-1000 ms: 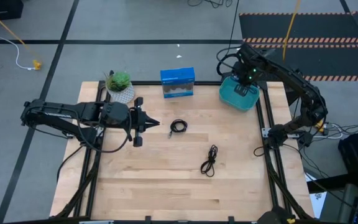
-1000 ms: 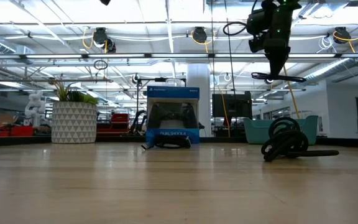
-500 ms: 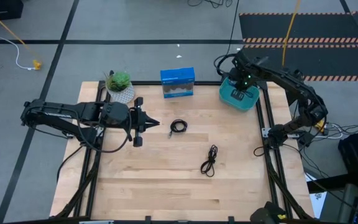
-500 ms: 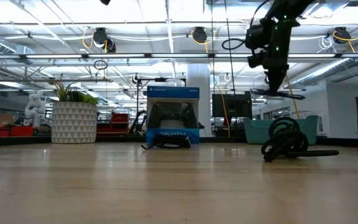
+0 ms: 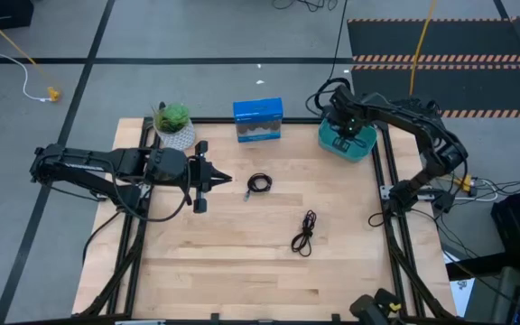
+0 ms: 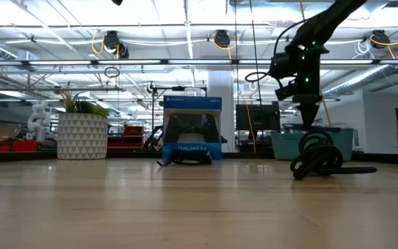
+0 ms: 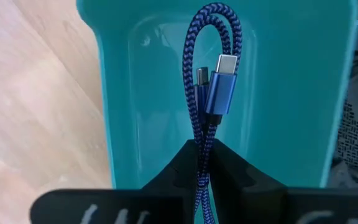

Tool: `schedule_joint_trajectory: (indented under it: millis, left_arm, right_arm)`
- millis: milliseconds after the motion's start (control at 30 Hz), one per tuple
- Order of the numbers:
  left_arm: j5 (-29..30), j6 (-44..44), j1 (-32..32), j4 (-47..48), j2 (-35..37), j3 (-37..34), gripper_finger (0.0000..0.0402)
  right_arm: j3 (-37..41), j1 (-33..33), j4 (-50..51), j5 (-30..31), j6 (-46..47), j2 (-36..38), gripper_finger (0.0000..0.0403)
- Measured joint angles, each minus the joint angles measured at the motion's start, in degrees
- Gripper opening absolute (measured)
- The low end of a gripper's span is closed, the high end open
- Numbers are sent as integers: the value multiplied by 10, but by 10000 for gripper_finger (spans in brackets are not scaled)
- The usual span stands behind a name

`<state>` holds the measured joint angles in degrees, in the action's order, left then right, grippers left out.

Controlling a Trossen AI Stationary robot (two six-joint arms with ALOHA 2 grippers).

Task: Pick and place USB-C Cables
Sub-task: Put the violet charger cable into the green bin

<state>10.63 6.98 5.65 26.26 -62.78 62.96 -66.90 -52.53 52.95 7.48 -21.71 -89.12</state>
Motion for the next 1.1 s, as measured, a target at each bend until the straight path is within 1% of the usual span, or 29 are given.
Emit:
schedule_joint_trajectory:
  millis: [167,467,833,933,1100]
  left_arm:
    - [0,3,0,0,0,0,26]
    - [0,3,0,0,0,0,26]
    - [0,3,0,0,0,0,26]
    - [0,2,0,0,0,0,26]
    - [0,3,0,1,0,0,26]
  right_arm:
    - [12,0,-23,0,2,-28,16]
    - [12,0,-42,0,2,-82,16]
    - [12,0,-65,0,1,-108,17]
    - [12,0,-65,0,5,-108,31]
    - [12,0,-61,0,9,-108,71]
